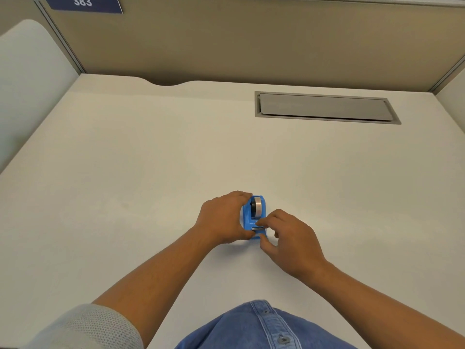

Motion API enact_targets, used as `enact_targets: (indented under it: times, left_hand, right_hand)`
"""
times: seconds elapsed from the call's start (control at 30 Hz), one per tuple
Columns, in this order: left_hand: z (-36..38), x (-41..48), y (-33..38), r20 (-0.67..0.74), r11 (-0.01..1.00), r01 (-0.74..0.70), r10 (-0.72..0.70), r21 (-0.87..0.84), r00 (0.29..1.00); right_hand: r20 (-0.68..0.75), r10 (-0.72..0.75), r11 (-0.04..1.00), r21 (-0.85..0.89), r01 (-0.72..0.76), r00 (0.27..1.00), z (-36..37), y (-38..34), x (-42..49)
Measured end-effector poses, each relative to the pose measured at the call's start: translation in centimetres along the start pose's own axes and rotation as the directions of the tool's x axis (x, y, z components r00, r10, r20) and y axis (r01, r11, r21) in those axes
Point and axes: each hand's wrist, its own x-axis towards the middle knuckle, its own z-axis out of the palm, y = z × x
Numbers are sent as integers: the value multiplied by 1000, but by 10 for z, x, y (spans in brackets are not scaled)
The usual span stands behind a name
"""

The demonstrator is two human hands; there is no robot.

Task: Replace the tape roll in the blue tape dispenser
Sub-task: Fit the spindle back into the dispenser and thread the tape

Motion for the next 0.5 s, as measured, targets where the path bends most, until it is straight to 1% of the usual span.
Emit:
enact_targets:
  times: [0.17,0.3,0.5]
  left_hand:
    - [-1,0,0,1,1000,-3,3,24,1000]
    - [-1,0,0,2,1000,-5,5,20,1000]
    - [-2,-1,0,5,1000,-14,14,20,1000]
  right_hand:
    - [-13,60,997,56,-59,998,-1,1,2]
    - [15,122,980,157,-123,992,0,2,4]
    - [34,166,944,284,-169,986,-2,2,5]
